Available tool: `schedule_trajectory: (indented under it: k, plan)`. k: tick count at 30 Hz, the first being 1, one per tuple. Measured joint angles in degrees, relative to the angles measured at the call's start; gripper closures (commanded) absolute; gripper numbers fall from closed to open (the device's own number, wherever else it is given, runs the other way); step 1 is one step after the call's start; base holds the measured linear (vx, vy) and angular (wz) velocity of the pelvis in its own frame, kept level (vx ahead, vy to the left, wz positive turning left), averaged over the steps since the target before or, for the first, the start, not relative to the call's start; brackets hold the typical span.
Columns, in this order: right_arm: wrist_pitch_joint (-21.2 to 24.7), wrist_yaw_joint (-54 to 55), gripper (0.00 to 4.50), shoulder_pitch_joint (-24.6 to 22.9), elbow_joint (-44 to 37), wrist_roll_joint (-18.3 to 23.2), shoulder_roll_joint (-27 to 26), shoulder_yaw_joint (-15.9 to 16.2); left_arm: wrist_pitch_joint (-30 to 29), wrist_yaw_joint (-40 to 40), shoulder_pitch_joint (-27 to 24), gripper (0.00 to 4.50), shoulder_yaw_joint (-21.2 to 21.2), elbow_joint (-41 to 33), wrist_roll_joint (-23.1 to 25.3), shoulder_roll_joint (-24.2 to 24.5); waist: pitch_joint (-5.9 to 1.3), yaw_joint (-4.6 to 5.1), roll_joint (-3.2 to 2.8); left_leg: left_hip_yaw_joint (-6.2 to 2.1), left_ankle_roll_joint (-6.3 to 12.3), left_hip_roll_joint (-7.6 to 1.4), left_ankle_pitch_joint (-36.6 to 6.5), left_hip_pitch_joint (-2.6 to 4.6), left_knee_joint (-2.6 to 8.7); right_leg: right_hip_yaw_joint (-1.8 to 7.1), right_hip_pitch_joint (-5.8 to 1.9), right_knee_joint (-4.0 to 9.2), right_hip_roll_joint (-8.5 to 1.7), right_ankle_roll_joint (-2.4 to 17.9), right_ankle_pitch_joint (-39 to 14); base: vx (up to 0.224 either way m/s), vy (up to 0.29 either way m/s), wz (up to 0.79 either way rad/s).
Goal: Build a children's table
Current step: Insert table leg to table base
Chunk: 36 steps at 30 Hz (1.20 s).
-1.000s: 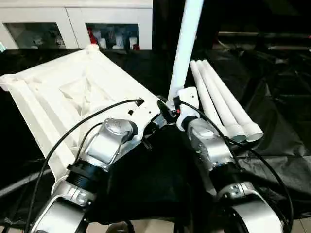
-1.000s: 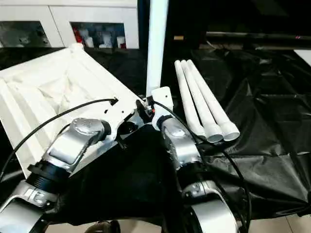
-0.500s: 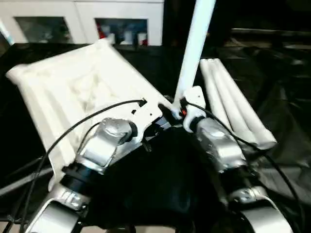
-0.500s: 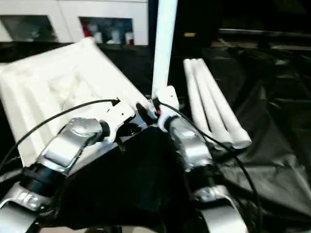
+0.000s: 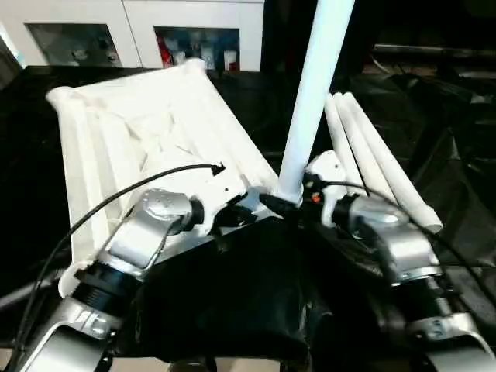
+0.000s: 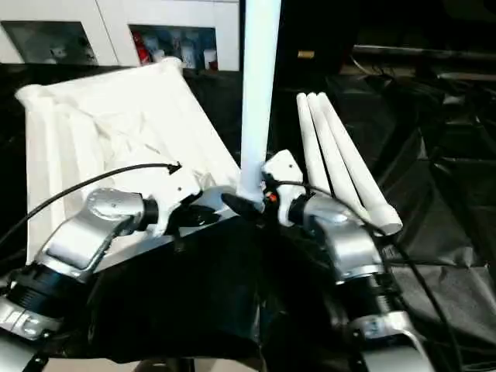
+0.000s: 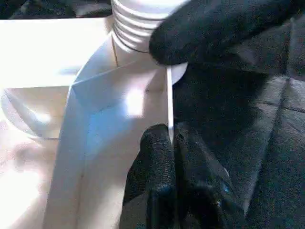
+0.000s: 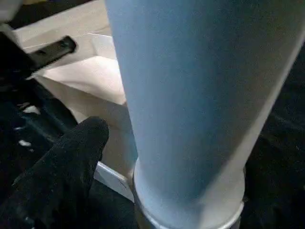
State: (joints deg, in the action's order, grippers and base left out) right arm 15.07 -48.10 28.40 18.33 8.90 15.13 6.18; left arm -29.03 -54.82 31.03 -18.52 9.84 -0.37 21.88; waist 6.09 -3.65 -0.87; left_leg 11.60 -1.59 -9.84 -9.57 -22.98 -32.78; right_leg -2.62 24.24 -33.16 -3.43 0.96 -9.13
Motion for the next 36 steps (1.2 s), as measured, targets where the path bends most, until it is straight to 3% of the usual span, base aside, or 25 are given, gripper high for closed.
schedule_trajectory:
  k: [18, 23, 25, 36]
  plan:
    - [0.6, -6.2, 0.11, -0.3, -1.5, 0.0, 5.4, 2.0, 1.8, -4.7, 0.0, 4.5, -0.3, 0.0, -1.1, 2.4, 0.0, -0.22, 0.0, -0.01, 0.12, -0.05, 0.2, -0.04, -0.36, -0.02, -0.19, -0.08, 0.0, 0.0, 0.0, 0.0, 0.0, 0.0]
    - [0.2, -6.9, 0.37, -0.3, -1.4, -0.1, 5.8, 2.5, 2.0, -5.2, 0.0, 4.5, -0.5, 0.0, -1.1, 2.6, 0.0, -0.4, 0.0, -0.01, 0.12, -0.05, 0.2, -0.04, -0.43, -0.02, -0.22, -0.11, -0.01, 0.0, 0.0, 0.0, 0.0, 0.0]
    - [-0.2, -6.9, 0.71, -0.3, -1.4, -0.2, 5.8, 2.6, 2.1, -5.7, 0.0, 4.5, -0.5, 0.0, -1.1, 2.8, 0.0, -0.47, 0.0, -0.01, 0.13, -0.06, 0.2, -0.04, -0.45, -0.02, -0.22, -0.14, -0.01, 0.0, 0.0, 0.0, 0.0, 0.0]
    - [-1.5, -7.2, 1.66, -0.4, -0.2, -0.5, 5.6, 3.4, 2.7, -6.4, -0.1, 4.5, -0.9, 0.0, -1.1, 3.2, 0.0, -1.31, 0.0, -0.03, 0.1, -0.11, 0.2, -0.03, -0.82, 0.0, -0.21, -0.46, -0.01, 0.0, 0.0, 0.0, 0.0, 0.0]
